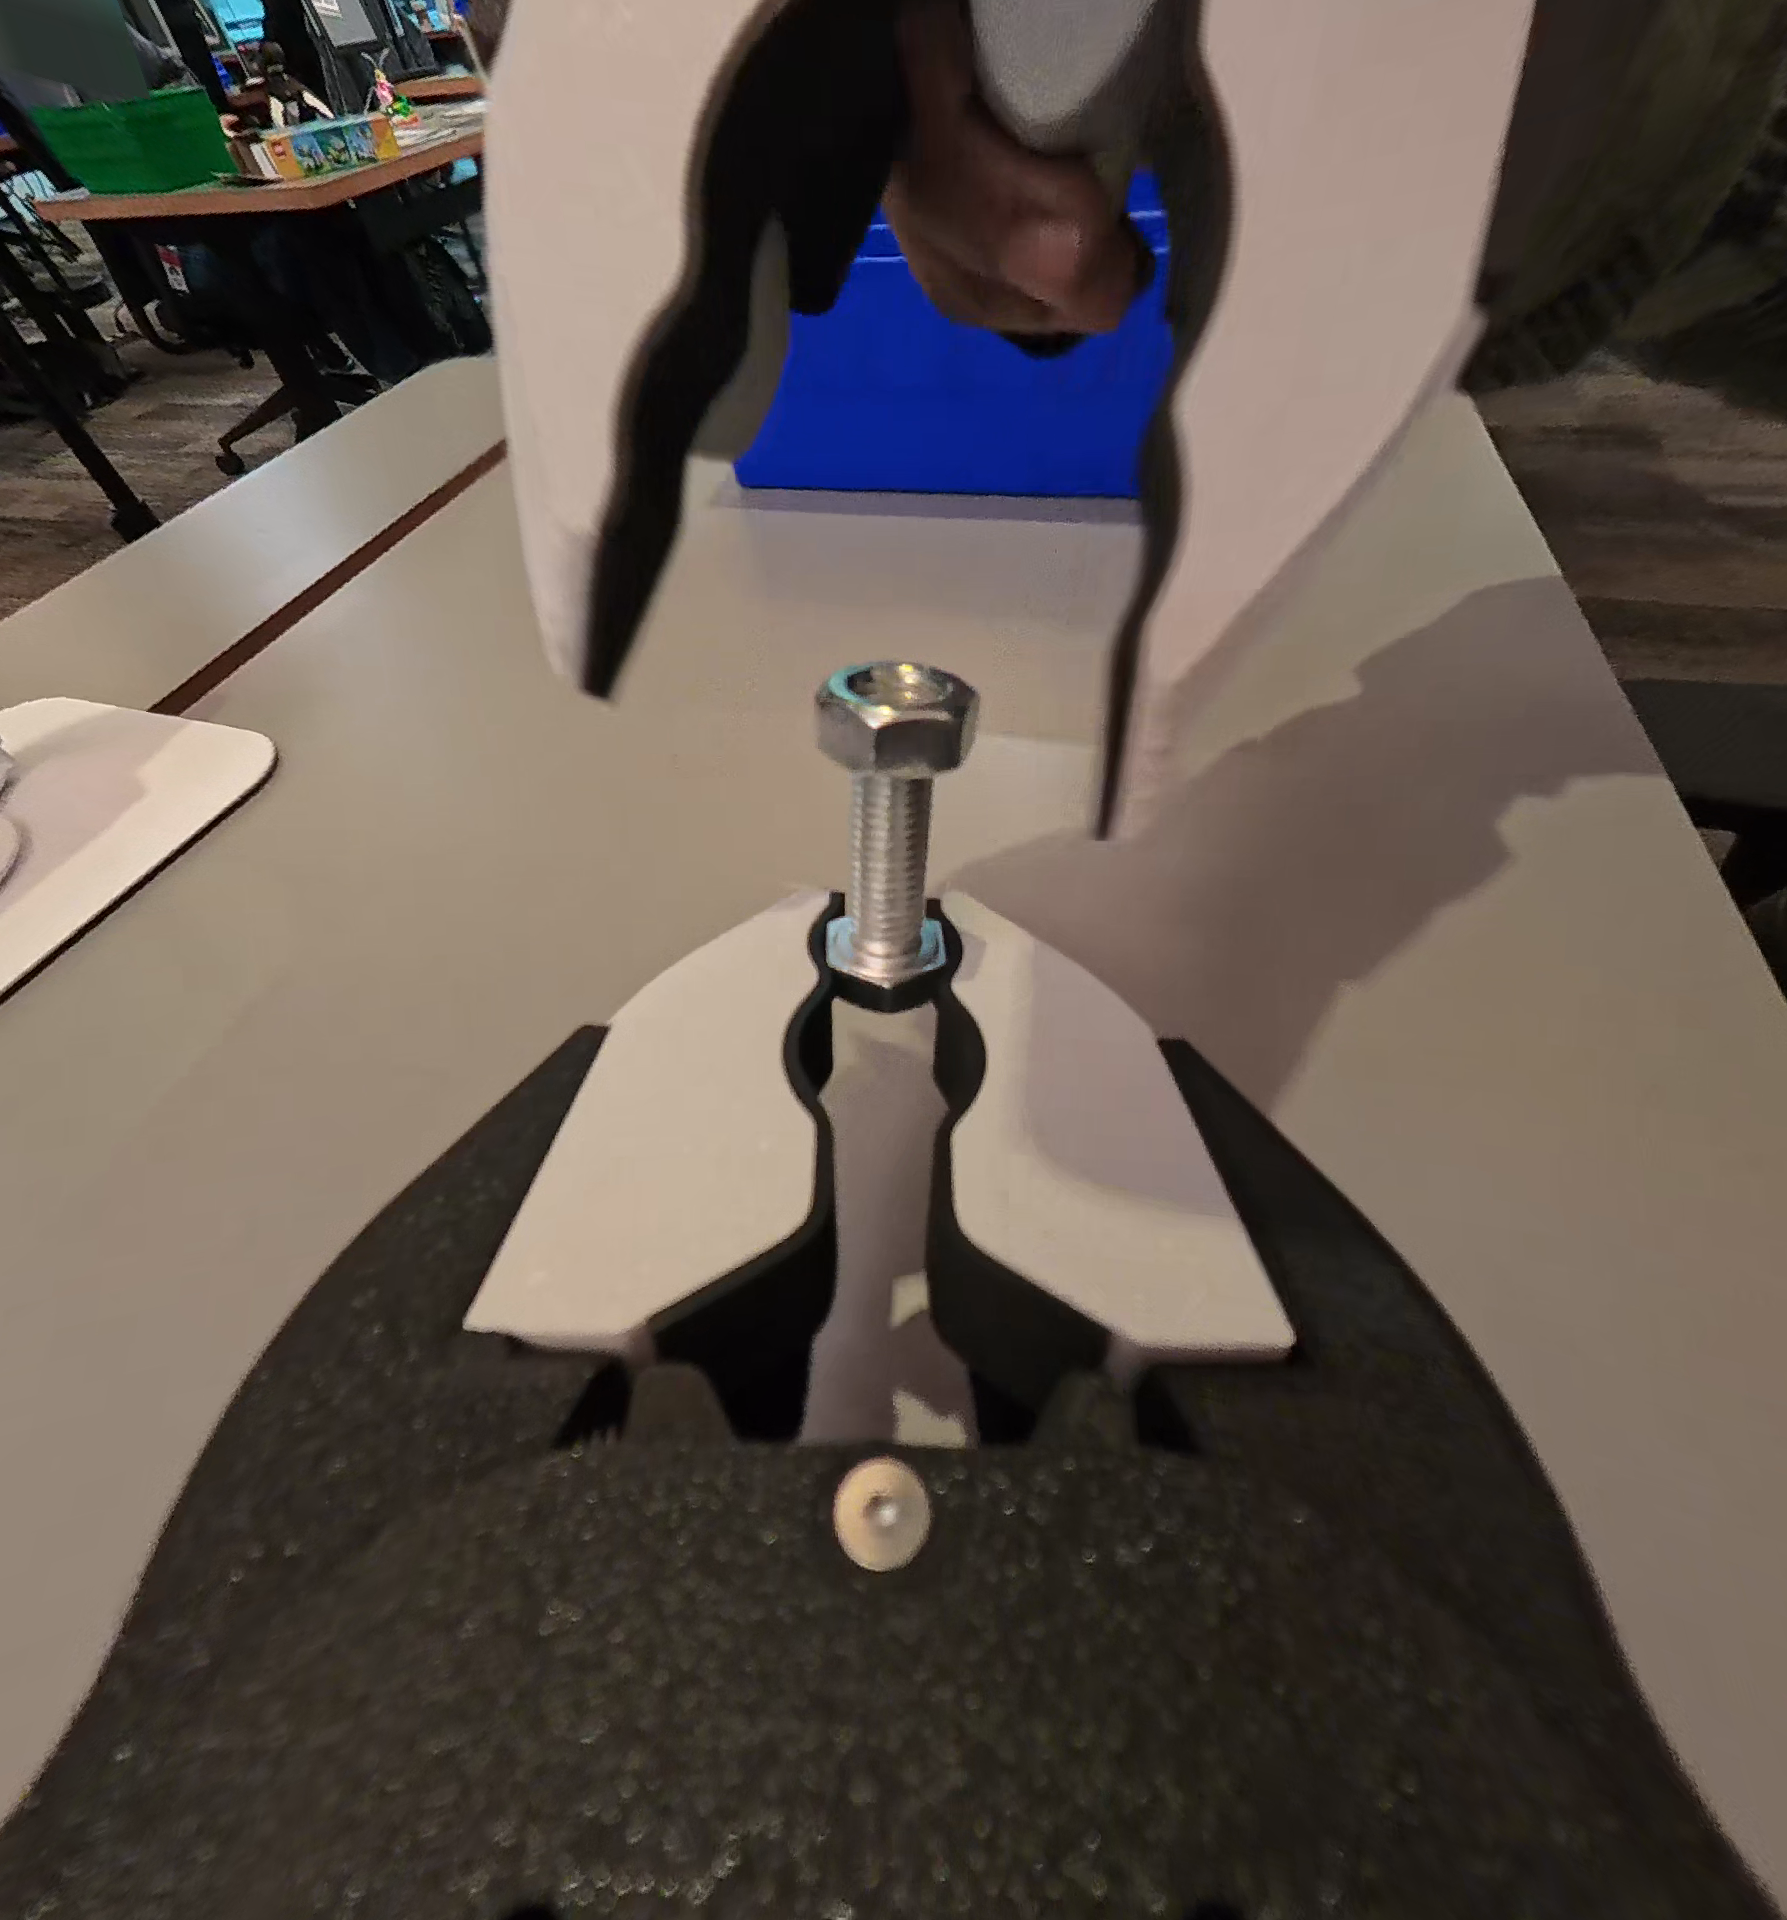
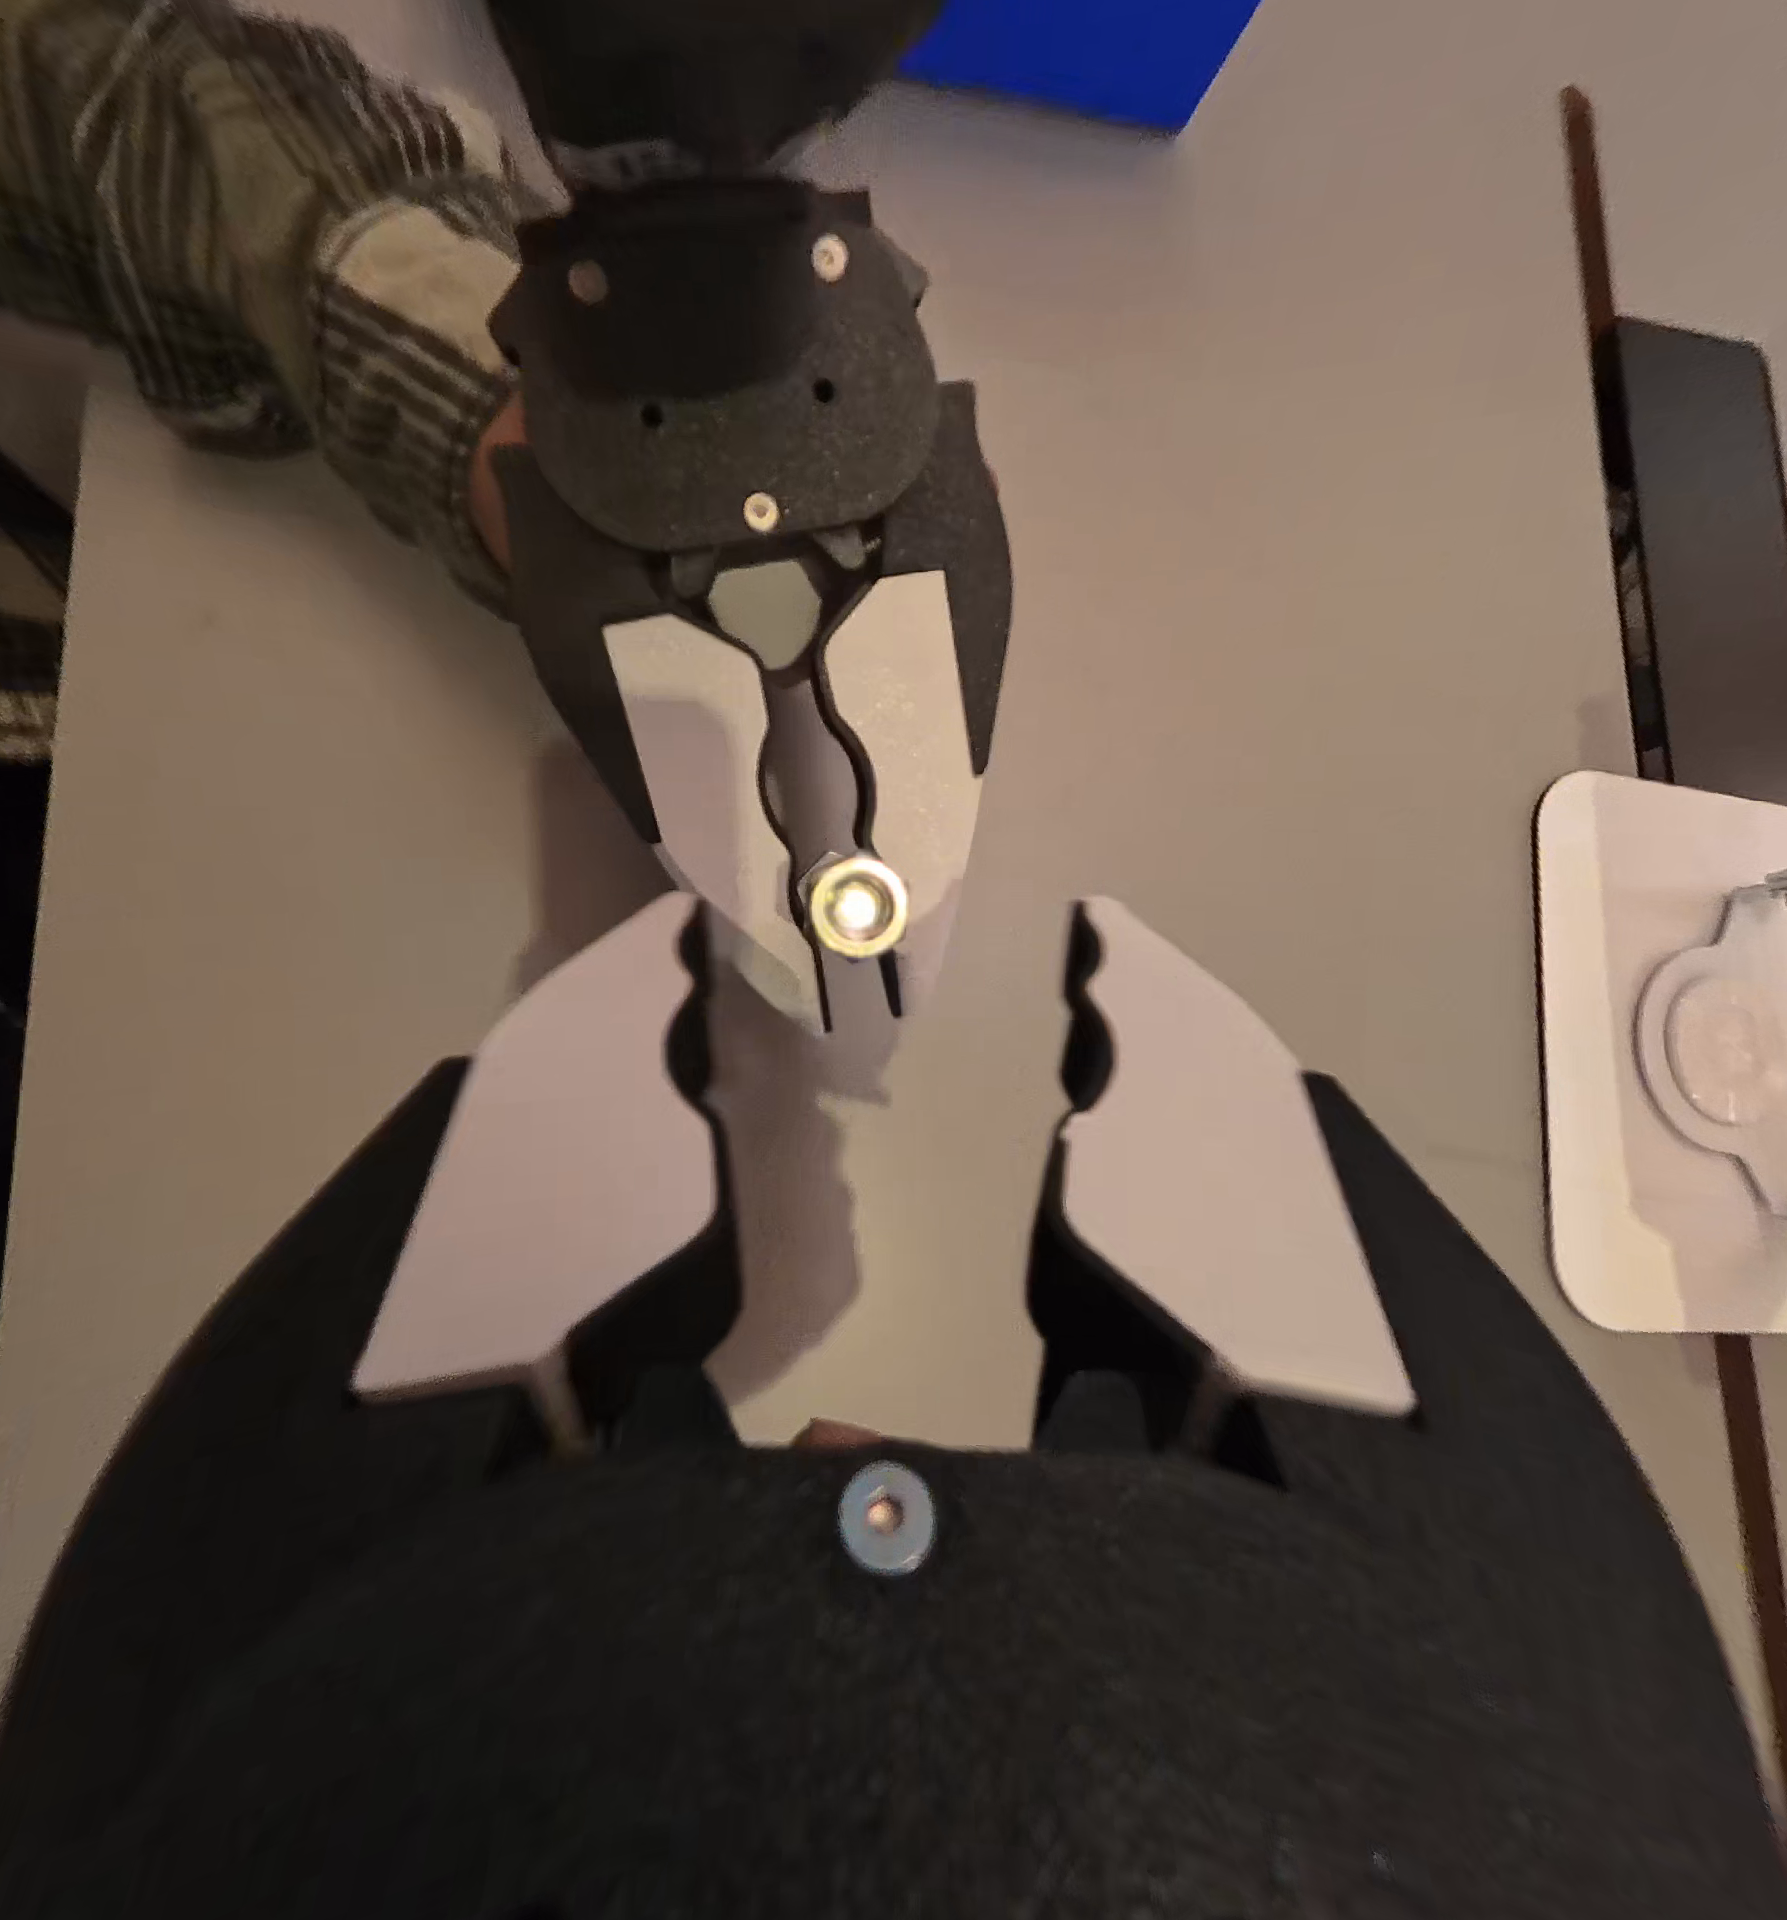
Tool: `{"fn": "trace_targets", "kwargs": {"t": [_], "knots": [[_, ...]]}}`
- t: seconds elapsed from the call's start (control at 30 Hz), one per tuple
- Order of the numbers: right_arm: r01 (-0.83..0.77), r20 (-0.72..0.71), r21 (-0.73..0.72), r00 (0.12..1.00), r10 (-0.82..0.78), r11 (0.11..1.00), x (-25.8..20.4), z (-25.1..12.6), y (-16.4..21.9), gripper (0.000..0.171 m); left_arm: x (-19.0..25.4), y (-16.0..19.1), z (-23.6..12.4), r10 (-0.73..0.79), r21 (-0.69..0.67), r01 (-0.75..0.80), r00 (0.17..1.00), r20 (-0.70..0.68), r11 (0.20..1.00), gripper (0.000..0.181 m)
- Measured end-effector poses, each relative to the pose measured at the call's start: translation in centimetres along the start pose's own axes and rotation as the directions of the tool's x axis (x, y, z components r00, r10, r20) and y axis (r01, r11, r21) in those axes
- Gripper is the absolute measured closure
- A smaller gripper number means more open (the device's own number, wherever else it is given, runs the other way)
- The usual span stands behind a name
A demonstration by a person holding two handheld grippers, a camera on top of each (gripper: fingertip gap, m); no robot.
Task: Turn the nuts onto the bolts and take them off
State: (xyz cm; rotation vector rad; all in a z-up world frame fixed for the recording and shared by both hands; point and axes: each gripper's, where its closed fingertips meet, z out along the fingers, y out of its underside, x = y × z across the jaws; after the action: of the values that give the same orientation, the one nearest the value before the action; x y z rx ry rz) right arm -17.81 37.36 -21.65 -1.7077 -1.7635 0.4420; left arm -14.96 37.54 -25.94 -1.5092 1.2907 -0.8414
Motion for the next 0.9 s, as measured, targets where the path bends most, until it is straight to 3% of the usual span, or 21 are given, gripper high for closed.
{"fn": "trace_targets", "kwargs": {"t": [0.03,0.17,0.27,0.9], "knots": [[-0.032,0.003,0.063,0.999,0.032,0.998,-0.1,-0.2,-0.2,0.094,-0.1,0.0,-0.1,-0.008,0.005,0.008,1.0,-0.002,1.0,0.167],[-0.174,0.133,0.45,0.983,0.127,0.876,-1.7,-1.3,-2.2,0.086,-0.5,-0.4,-0.4,-0.056,0.047,0.056,0.998,-0.011,0.997,0.167],[-0.204,0.155,0.614,0.978,0.136,0.762,-1.8,-2.1,-3.1,0.086,-0.5,-0.3,-0.3,-0.076,0.051,0.077,0.997,-0.02,0.996,0.167],[-0.202,0.161,0.59,0.978,0.132,0.782,-2.8,-0.8,-2.0,0.087,-0.4,-0.5,-0.3,-0.069,0.061,0.071,0.997,-0.026,0.996,0.167]]}}
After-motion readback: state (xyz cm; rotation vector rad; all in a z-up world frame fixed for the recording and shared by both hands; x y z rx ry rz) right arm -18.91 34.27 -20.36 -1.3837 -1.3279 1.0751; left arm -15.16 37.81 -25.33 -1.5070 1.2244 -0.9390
